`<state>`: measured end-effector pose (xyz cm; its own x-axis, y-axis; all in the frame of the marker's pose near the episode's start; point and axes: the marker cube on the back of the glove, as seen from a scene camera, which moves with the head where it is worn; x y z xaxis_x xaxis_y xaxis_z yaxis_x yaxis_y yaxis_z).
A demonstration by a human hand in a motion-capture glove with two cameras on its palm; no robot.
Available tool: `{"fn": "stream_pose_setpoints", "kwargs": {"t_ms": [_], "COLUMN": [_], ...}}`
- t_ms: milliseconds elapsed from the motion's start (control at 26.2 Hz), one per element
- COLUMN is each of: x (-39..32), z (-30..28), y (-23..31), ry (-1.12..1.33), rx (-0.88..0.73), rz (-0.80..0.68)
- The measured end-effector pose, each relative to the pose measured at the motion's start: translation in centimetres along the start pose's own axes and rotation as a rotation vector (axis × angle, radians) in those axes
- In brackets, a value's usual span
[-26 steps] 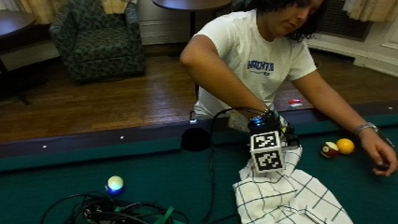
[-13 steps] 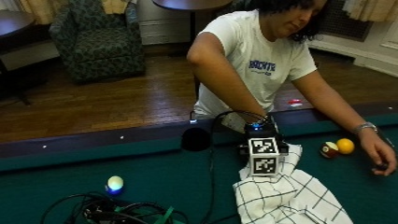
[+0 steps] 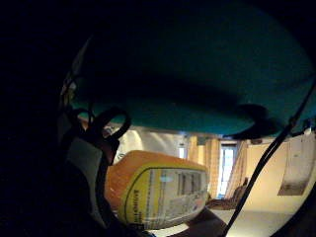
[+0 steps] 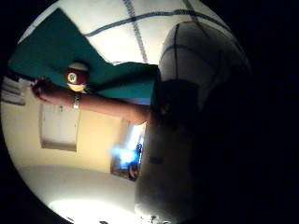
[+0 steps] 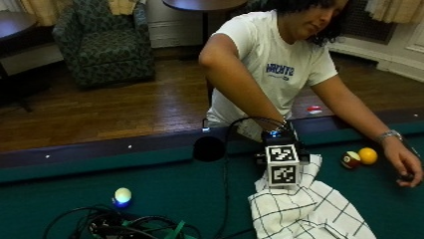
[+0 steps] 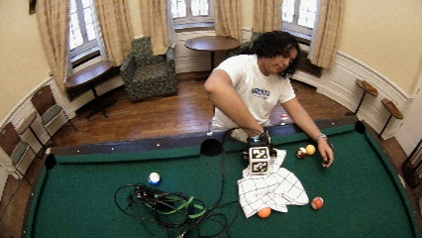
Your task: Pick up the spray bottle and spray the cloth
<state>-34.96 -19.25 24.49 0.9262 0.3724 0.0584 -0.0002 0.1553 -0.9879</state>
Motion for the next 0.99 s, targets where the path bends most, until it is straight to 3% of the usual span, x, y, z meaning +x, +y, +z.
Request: {"fn": "stream_pose_setpoints", "kwargs": {"t_ms": [612, 994], "x": [-5.9, -6.7], "z": [-8.8, -11.6], "y": [10.0, 15.8], "ry": [-0.13, -0.227], "rx": [0.309, 0.605], "rz": [-0.408, -0.808]}}
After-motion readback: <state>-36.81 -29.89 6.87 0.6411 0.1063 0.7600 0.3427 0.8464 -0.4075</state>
